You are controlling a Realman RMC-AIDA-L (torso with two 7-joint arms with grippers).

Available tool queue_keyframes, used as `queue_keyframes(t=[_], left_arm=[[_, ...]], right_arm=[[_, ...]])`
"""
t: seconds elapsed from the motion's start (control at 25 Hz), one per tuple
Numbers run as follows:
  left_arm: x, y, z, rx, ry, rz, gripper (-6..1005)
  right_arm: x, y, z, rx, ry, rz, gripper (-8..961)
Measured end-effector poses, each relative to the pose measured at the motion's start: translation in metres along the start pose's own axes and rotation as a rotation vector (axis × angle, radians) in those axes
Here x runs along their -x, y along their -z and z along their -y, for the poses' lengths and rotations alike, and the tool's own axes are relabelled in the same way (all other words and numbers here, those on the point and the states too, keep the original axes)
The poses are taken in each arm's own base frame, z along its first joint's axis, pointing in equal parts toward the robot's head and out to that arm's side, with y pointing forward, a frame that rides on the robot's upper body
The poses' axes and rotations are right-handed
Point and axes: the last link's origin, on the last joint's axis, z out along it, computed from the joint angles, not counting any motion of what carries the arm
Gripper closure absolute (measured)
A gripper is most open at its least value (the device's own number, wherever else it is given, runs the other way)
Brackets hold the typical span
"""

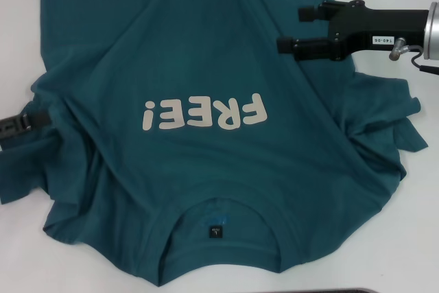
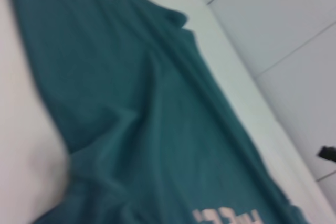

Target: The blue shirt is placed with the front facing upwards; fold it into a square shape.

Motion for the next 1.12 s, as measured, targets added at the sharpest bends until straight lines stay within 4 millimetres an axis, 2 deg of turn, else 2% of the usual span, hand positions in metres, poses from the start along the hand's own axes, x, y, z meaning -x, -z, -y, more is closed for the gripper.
queue_keyframes(t=[0.32, 0.84, 1.12], left_arm=[[0.007, 0.018, 0.013, -0.094, 0.008, 0.005, 179], [0.007, 0.031, 0.021, -0.164, 0.002, 0.005, 193], [0.01, 0.029, 0.022, -0.173, 0.003, 0.051, 200]], right_arm=[[0.0, 0.0, 0.0, 0.002, 0.0, 0.0, 26], [-0.001, 0.0, -0.001, 0.0, -0.006, 0.003, 26], [-0.002, 0.002, 0.0, -0.006, -0.016, 0.009, 26]])
